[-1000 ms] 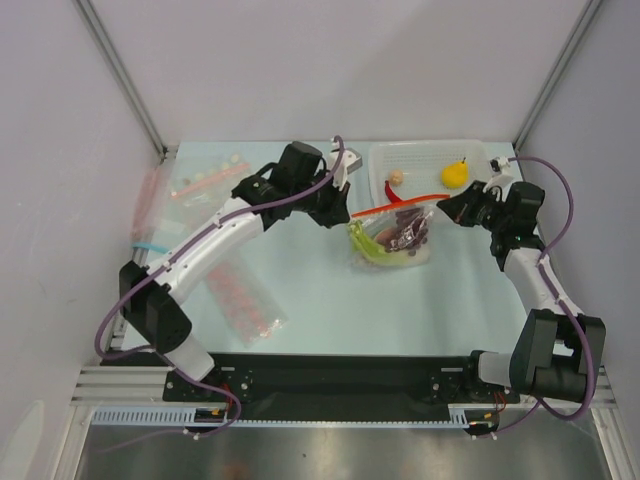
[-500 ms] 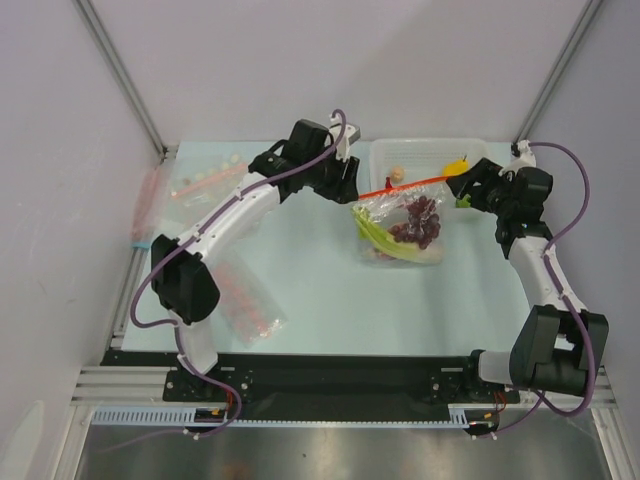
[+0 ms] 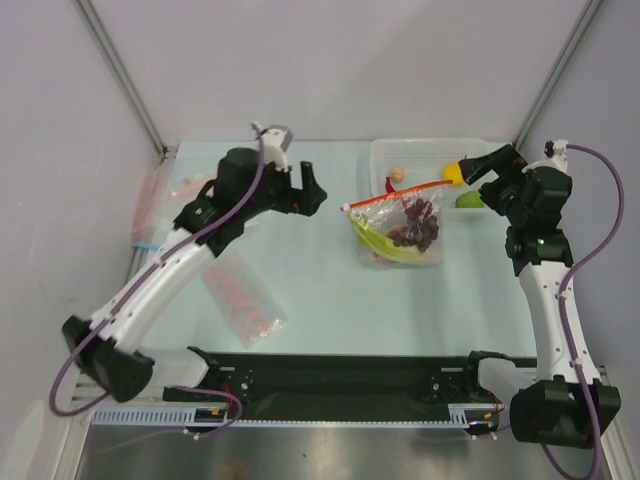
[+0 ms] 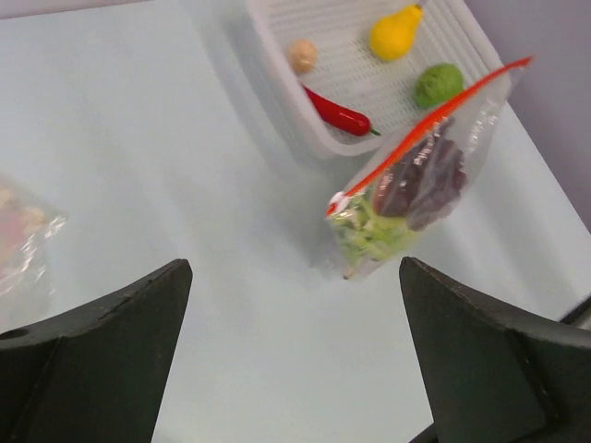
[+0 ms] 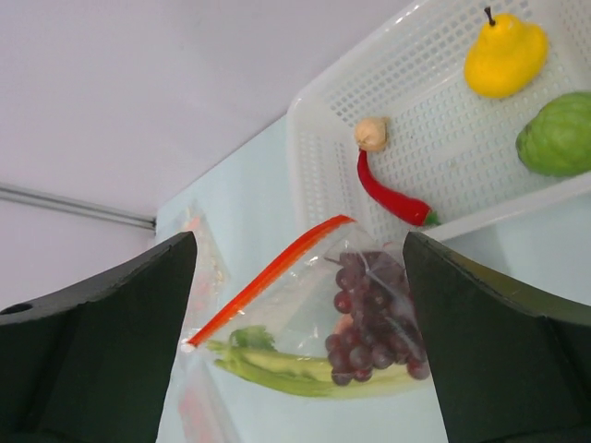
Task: Place the food in the zip-top bag and seal the zipper
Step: Reset both arms
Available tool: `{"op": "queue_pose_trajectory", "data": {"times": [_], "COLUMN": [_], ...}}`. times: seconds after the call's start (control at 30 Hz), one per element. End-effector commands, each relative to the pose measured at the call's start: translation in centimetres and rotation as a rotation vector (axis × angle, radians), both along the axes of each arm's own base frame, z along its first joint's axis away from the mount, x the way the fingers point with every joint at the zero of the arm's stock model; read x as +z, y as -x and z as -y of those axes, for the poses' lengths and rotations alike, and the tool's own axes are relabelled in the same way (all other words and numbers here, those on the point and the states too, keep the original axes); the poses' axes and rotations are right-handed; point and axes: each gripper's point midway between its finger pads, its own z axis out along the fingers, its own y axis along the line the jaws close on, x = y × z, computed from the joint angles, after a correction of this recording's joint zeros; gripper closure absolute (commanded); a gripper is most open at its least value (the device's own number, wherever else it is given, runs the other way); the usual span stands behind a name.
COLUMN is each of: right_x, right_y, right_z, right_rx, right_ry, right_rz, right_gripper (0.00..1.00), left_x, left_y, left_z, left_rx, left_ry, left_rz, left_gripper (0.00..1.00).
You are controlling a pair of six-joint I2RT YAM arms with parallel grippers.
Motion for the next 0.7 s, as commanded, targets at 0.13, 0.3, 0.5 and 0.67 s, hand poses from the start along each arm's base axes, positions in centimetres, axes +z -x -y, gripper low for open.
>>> {"op": "queue_pose_trajectory", "data": {"times": [0.13,0.3,0.5,0.67], "right_x": [-2.4,-5.6,-8.0,-10.2], "right_y": [3.9,5.8,7.9,9.3], "right_z": [-0.8,-1.6,-1.1,-1.0], "right_rx": [-0.020,0.010,-0.014,-0.019], "right_ry": [-0.150,-0.158,-0.114,-0.094], "right_rz": [-0.166,-0.218,-0.283,-0.339], "right_gripper": [0.00,0.00,0.00,0.00], "left_x": [-0.1,-2.5,-6.3,-7.8], "left_y": [1.9,4.7,6.6,7.4], "left_z": [-10.6,-12.1,-11.9,-11.6], "left_rx": [0.525,0.459,0.396,0.345], "left_ry": [0.255,0.295,0.187,0.144], "left_rz": [0.023,0.019,-0.081,-0.108], "left_gripper": [0.00,0.00,0.00,0.00]}}
